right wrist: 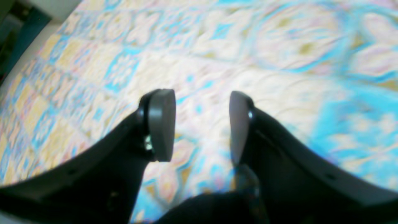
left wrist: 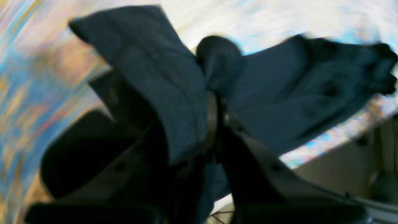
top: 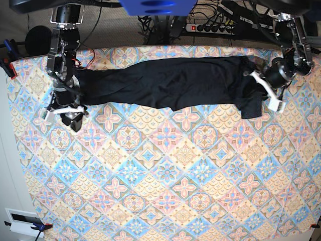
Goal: Layout the t-shirt on the table in an organized manner, then fold the t-shirt properly
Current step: 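Grasp the strip's shoulder end with the left gripper and fold it toward the middle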
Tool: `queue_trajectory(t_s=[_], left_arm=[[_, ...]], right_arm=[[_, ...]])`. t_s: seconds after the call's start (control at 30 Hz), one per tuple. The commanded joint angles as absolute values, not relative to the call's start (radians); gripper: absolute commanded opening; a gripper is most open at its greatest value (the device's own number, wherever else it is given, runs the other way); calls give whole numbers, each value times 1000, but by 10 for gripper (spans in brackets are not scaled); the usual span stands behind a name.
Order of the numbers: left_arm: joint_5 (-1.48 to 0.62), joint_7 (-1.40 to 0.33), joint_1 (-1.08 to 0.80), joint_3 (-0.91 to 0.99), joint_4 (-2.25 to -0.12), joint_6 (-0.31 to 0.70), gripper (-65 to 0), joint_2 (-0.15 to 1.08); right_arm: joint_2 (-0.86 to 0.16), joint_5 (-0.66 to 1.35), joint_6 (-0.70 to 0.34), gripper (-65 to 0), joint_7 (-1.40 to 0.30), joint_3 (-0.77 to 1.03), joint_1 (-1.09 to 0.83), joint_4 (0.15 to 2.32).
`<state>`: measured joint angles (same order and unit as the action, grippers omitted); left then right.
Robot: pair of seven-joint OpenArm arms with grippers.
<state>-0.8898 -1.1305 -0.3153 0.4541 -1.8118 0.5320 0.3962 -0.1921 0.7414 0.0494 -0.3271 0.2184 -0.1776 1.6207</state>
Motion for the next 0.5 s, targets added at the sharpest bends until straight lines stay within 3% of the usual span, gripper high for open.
queue_trajectory(t_s=[0.0, 0.47], left_arm=[[-901, -1119, -308, 441, -1842, 533, -650, 414], [-894, -1328, 77, -7, -1830, 522, -650, 332]], right_arm=[[-203, 748, 35, -388, -305, 229, -171, 1644], [-203, 748, 31, -388, -305, 291, -199, 1646]])
